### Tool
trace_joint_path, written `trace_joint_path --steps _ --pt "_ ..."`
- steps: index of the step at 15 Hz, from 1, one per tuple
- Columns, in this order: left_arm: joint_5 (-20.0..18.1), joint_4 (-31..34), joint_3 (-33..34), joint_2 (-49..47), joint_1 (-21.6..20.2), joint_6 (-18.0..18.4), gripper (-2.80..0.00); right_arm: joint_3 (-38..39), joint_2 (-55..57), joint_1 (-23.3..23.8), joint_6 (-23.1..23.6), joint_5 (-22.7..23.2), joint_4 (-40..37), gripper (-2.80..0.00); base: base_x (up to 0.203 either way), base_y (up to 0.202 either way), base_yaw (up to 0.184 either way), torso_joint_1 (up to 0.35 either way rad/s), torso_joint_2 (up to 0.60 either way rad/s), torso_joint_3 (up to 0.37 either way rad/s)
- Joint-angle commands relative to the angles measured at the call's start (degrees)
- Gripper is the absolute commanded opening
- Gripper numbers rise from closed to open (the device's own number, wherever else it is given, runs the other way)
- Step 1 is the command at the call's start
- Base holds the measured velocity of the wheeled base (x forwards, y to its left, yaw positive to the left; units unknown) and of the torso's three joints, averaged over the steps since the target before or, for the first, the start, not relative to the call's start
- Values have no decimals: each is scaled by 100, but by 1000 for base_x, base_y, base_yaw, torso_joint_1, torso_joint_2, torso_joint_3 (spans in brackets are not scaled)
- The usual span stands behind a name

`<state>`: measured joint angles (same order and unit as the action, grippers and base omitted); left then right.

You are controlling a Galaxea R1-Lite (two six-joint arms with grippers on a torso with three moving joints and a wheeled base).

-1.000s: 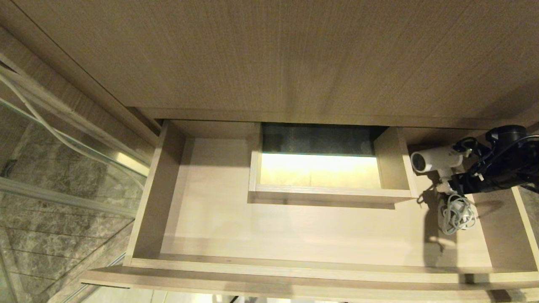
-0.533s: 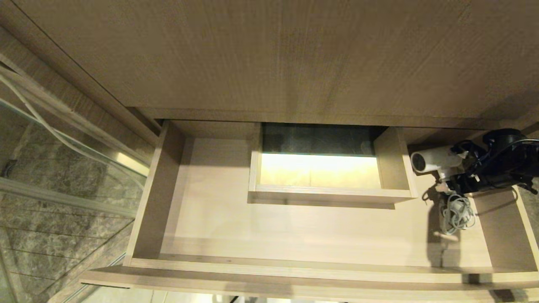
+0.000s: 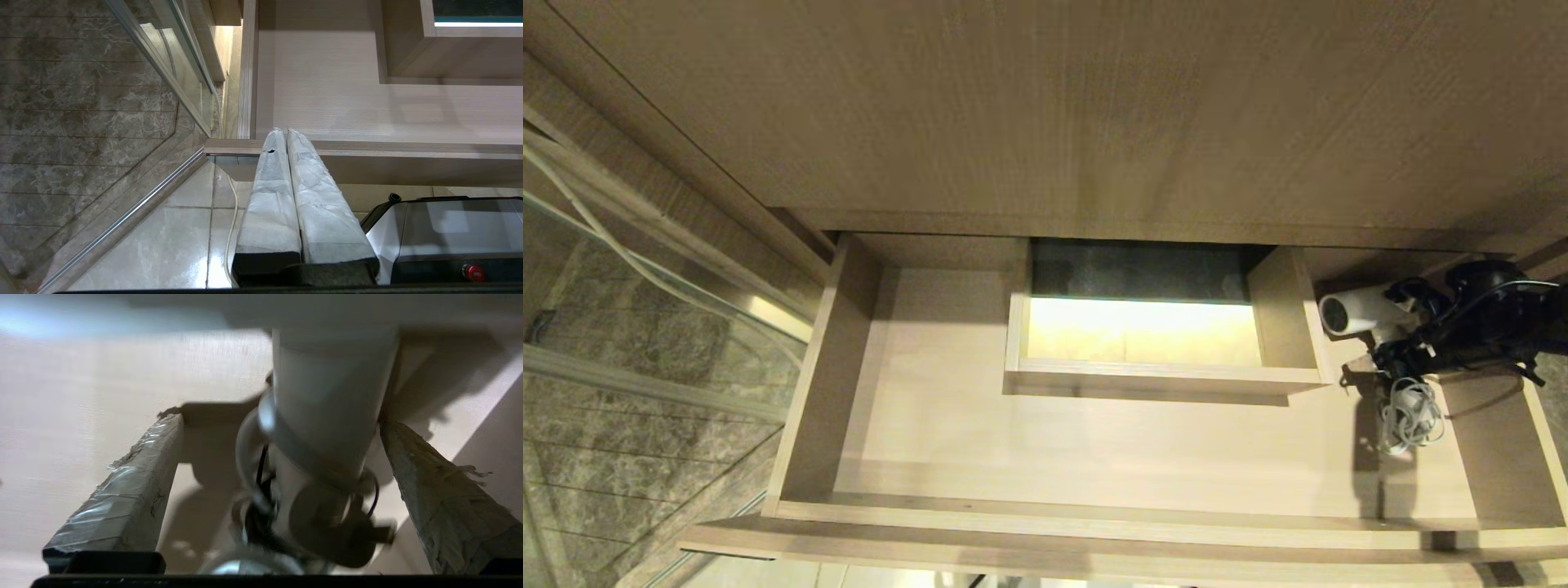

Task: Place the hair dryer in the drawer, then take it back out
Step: Take the hairdryer out

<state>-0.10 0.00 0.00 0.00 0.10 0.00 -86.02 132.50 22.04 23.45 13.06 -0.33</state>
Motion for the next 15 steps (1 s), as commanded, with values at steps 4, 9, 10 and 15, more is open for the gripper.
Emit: trace_joint_path --steps 4,9,10,15 --pt "1 0 9 0 -1 0 -280 -3 -4 -7 107 1 186 -280 0 0 0 0 0 0" --pt "1 0 9 0 -1 0 -280 124 -557 -4 115 3 -69 -280 0 0 0 0 0 0" --pt "1 0 9 0 -1 0 -280 167 -719 -1 111 2 -155 -280 0 0 0 0 0 0" --pt "1 0 9 0 -1 0 -280 716 -1636 4 108 0 -368 -280 0 0 0 0 0 0"
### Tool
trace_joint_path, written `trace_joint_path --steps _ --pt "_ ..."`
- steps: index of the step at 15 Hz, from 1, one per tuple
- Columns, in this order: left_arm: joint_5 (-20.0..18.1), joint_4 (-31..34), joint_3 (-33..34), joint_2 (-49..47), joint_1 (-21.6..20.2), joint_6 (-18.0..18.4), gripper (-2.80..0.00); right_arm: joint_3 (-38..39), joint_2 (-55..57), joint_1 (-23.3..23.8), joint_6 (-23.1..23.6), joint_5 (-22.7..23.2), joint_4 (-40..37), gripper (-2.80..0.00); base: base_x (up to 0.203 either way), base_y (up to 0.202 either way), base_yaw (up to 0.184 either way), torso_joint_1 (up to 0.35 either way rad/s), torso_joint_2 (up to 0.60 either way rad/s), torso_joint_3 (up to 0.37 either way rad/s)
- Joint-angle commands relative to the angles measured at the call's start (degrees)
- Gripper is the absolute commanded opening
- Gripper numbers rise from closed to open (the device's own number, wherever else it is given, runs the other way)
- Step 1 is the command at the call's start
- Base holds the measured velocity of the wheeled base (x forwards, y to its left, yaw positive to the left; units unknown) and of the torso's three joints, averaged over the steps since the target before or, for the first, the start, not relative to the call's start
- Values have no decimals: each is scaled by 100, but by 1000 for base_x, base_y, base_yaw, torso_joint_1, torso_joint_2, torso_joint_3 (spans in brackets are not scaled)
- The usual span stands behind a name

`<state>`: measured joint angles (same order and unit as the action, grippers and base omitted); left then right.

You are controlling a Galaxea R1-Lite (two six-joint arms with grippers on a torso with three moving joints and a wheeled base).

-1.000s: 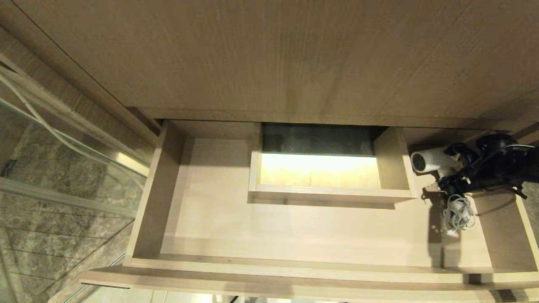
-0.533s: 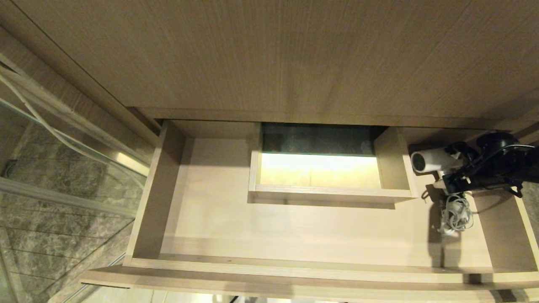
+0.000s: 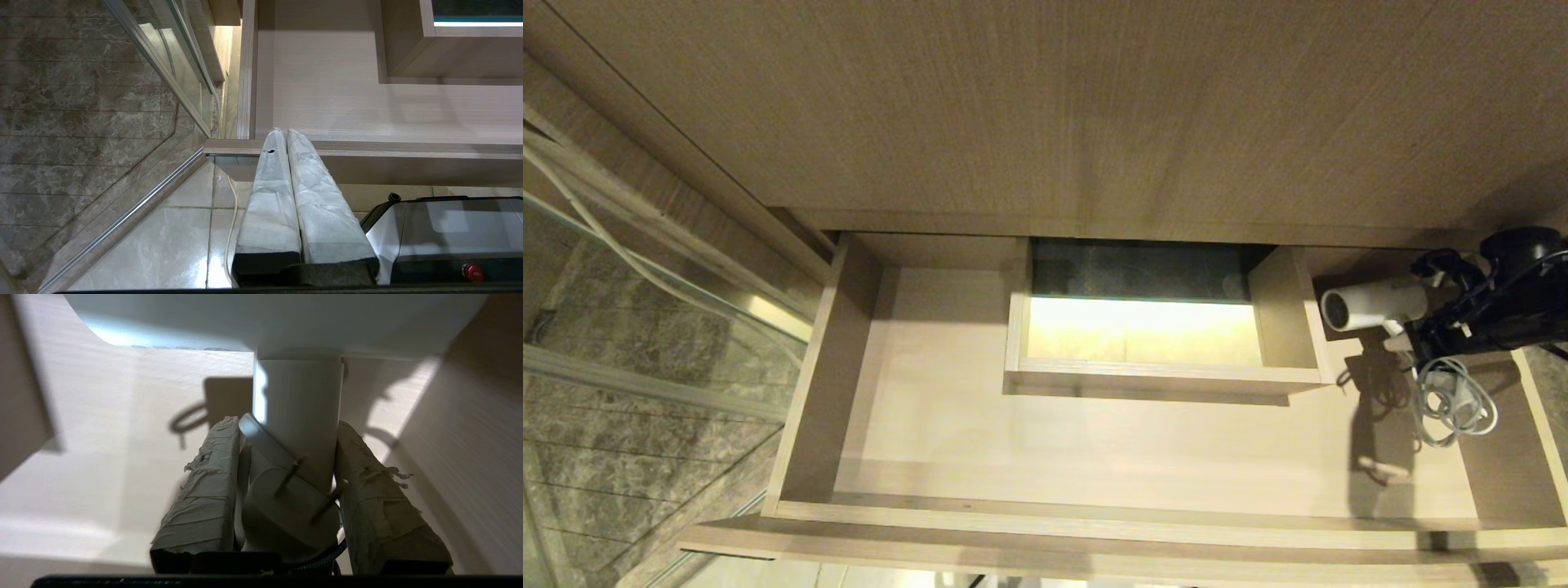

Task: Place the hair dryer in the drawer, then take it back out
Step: Take the hairdryer out

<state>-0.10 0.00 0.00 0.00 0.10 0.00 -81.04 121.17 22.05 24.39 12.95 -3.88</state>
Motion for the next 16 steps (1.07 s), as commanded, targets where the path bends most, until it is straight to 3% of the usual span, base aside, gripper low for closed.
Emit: trace_joint_path --steps 1,9,16 --pt "-7 0 9 0 -1 0 -280 432 -737 6 22 13 -23 -280 0 0 0 0 0 0" --pt "1 0 9 0 8 -3 -280 1758 -2832 15 70 -24 -479 -280 0 0 0 0 0 0" --pt "1 0 9 0 -1 0 -280 3331 -5529 -1 73 -6 -866 -280 0 0 0 0 0 0"
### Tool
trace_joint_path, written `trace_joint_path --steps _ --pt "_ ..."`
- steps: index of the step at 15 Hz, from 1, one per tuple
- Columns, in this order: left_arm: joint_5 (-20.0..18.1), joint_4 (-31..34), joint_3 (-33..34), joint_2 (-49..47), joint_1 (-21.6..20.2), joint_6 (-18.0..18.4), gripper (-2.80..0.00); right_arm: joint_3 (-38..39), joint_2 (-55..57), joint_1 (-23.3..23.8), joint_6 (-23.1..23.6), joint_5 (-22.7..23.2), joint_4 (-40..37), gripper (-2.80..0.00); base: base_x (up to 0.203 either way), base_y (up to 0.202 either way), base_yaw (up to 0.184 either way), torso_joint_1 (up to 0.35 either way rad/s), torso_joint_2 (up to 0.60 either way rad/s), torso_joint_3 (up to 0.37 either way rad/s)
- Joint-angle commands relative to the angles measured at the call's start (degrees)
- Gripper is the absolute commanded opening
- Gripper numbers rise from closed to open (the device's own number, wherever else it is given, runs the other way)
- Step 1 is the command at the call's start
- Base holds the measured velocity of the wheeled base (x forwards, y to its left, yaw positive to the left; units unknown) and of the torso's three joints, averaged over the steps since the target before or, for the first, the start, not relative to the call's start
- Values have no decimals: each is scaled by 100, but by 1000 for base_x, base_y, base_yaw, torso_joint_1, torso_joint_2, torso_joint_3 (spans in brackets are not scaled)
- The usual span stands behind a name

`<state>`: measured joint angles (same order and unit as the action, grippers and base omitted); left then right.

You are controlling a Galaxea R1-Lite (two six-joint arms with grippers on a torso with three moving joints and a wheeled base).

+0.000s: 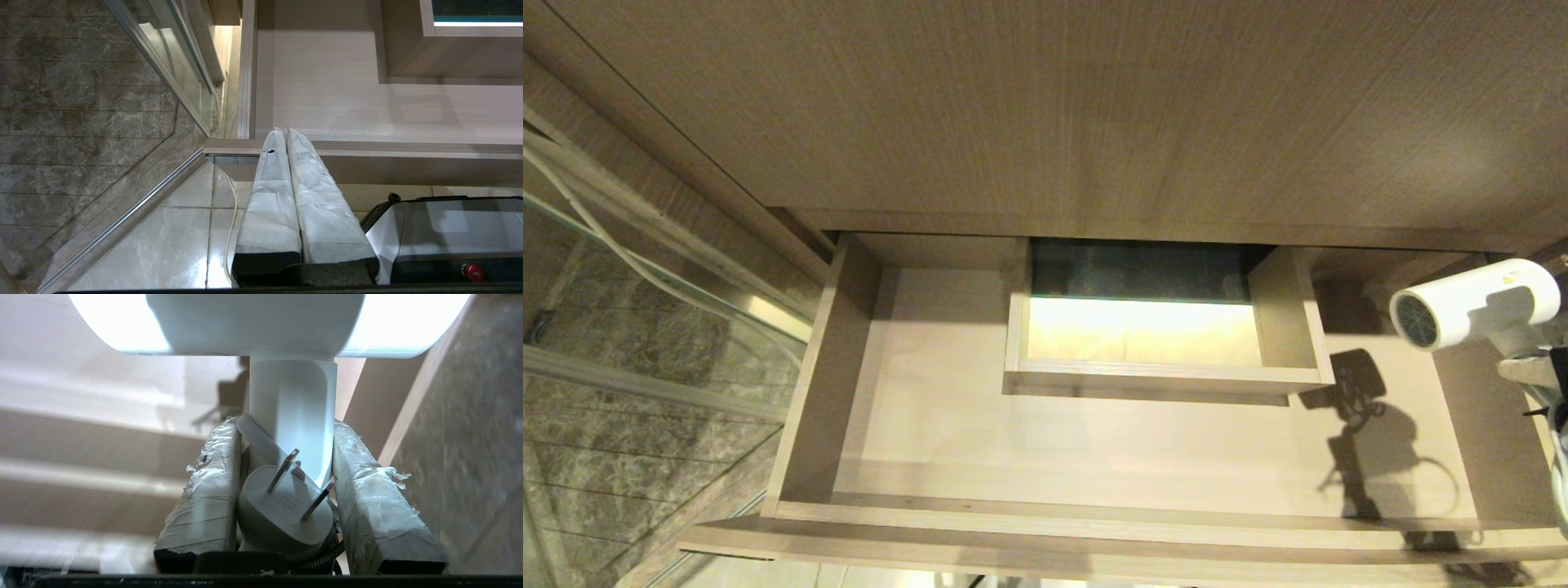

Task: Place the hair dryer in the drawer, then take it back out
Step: Take the hairdryer out

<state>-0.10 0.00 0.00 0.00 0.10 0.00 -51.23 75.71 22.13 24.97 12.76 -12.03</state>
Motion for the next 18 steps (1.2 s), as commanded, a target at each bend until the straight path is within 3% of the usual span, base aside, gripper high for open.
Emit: trace_joint_path --steps 1,6,18 --pt "1 0 9 0 -1 0 -280 584 -1355 -13 16 12 -103 -280 0 0 0 0 0 0" --pt "1 0 1 0 -1 0 -280 1318 -2645 -58 3 -34 -186 -280 0 0 0 0 0 0" --pt "1 0 9 0 -1 0 -280 1676 -3446 -235 -18 -39 -320 -280 0 0 0 0 0 0"
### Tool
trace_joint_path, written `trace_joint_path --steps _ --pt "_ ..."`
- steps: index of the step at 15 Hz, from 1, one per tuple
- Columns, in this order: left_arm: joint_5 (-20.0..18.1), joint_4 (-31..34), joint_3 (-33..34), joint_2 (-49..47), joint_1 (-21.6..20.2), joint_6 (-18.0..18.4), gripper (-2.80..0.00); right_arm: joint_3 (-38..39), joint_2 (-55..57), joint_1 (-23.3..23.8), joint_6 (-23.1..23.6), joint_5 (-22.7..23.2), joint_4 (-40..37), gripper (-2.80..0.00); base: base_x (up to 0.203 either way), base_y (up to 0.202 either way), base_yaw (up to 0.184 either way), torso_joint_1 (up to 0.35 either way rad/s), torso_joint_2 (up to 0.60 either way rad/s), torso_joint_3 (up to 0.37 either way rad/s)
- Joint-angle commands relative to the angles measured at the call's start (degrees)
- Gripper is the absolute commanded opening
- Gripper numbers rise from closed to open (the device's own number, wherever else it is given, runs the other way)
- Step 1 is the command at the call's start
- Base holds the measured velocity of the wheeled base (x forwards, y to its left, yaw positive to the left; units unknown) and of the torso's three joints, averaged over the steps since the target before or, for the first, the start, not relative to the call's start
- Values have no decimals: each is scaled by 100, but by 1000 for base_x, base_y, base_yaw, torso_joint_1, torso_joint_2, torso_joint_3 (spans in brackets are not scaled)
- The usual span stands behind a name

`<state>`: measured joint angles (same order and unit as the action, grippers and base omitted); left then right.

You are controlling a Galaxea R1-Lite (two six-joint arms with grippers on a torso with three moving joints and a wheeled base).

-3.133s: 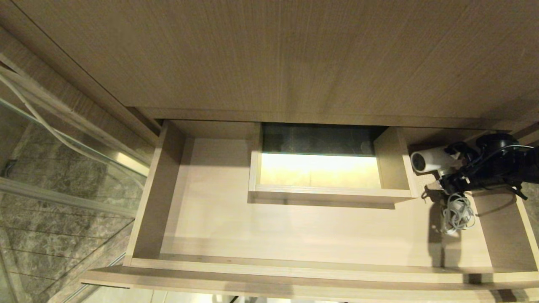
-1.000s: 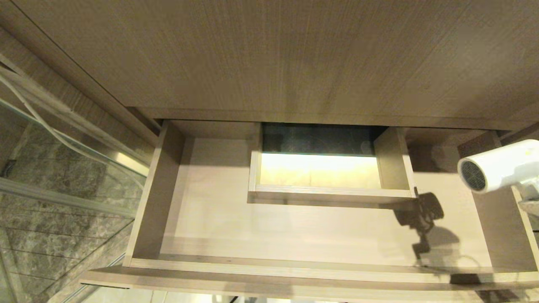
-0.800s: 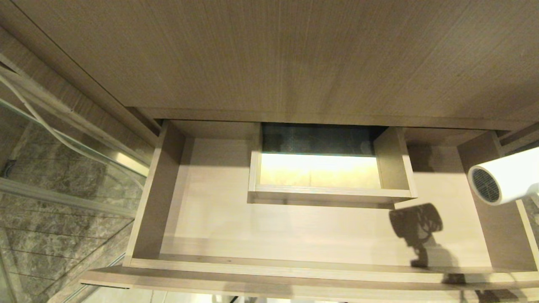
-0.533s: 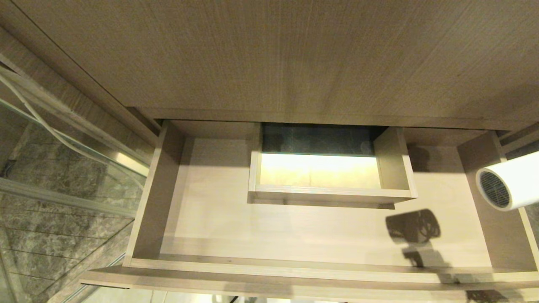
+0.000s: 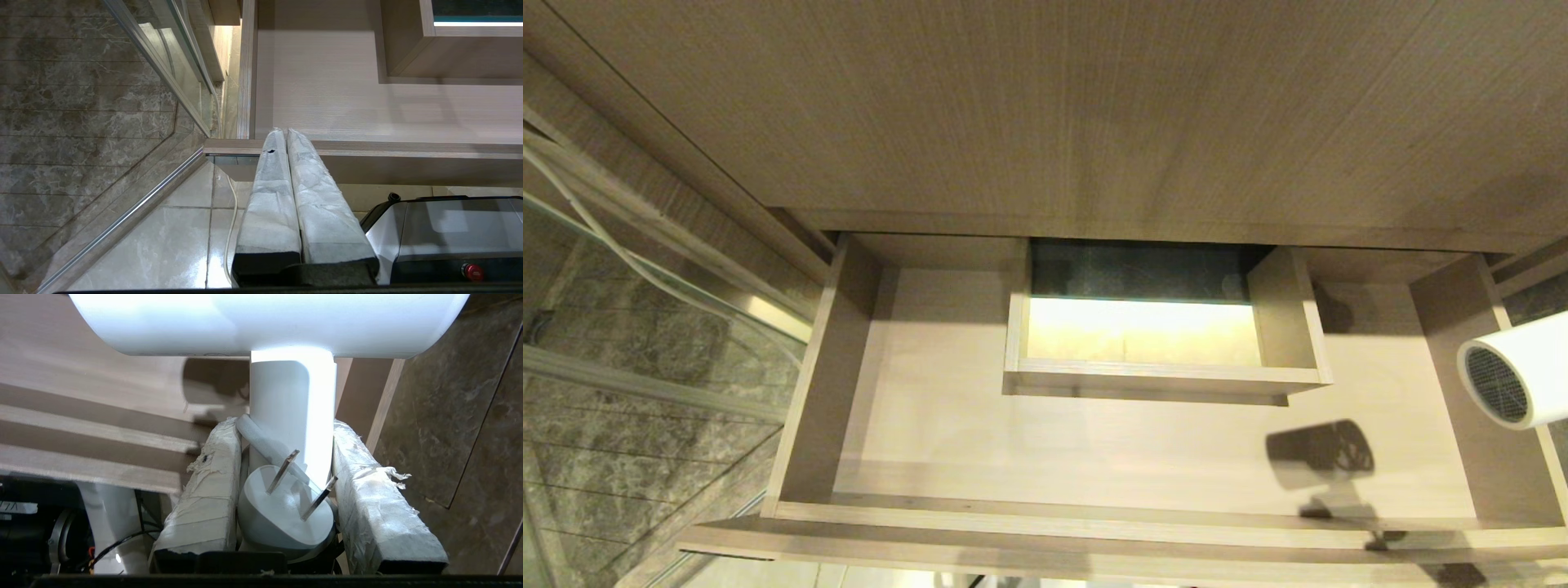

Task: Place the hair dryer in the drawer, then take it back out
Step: Take the hairdryer out, then place it on the countertop

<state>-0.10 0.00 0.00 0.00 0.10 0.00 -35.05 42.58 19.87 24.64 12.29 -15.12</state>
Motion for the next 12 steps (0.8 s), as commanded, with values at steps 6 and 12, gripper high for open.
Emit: trace_joint_path --steps 6,12 --pt "1 0 9 0 -1 0 -280 253 -233 -27 32 19 38 -280 0 0 0 0 0 0" --pt "-7 0 9 0 -1 0 -280 411 -321 -36 57 28 34 -280 0 0 0 0 0 0"
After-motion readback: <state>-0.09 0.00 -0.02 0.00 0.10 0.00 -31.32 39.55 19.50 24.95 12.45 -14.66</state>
